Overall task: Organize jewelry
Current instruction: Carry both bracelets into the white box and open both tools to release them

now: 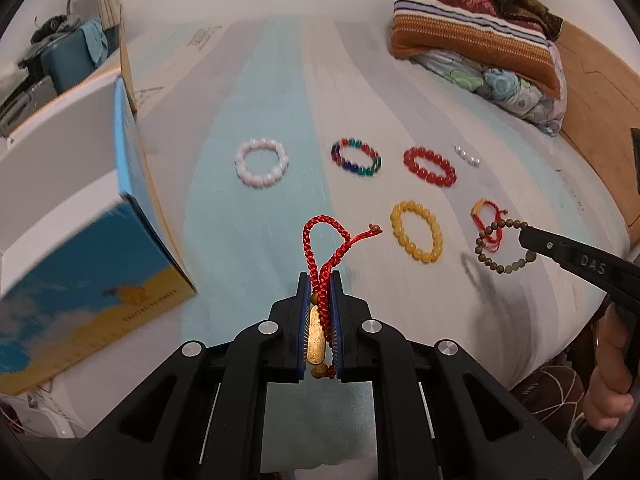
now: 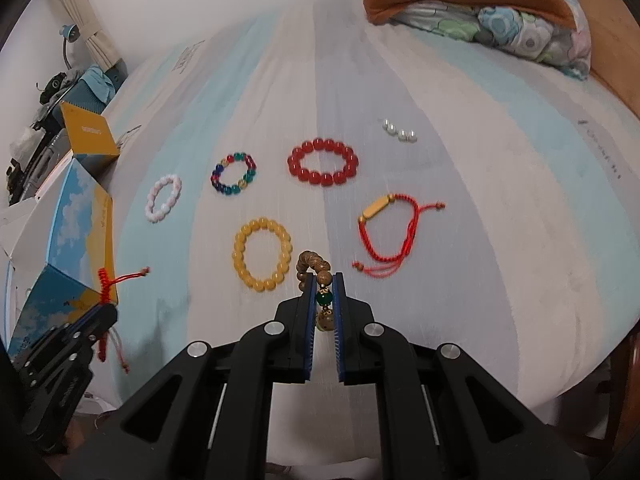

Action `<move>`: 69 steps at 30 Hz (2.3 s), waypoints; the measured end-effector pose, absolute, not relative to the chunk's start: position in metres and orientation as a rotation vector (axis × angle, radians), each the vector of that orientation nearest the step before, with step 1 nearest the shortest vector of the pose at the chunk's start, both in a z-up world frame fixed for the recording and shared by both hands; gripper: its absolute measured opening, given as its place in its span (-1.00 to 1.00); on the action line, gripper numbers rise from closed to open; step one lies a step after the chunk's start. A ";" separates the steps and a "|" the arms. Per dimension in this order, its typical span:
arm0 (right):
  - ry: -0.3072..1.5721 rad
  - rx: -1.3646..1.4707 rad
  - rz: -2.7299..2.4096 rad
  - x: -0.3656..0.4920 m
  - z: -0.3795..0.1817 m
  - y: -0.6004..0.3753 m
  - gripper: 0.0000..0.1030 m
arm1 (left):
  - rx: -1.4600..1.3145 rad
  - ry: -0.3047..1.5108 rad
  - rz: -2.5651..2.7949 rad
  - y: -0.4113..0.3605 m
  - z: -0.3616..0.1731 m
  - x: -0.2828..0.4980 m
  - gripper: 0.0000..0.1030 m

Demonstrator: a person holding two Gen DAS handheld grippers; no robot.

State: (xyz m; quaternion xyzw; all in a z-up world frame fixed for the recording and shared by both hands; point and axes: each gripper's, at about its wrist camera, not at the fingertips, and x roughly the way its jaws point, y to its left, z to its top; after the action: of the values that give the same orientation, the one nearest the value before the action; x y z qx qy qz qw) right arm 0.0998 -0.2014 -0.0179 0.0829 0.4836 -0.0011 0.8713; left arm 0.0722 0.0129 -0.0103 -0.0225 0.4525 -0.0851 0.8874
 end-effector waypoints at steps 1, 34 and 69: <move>1.006 0.166 -0.006 0.101 -0.013 -0.199 -0.86 | -0.044 0.934 -0.175 0.015 -0.006 0.072 -0.83; 0.824 -0.017 0.281 0.125 0.107 0.033 -0.86 | -0.152 0.765 0.159 0.218 0.076 0.057 -0.83; 1.085 -0.187 0.453 0.149 -0.011 0.191 -0.81 | -0.252 0.958 0.403 0.336 -0.019 0.059 -0.74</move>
State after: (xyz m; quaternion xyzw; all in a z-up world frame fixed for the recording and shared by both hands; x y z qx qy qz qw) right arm 0.1492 0.1906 -0.0114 -0.0882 0.5108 0.2134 0.8281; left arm 0.0593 0.3360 -0.0195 -0.1203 0.4566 0.1922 0.8603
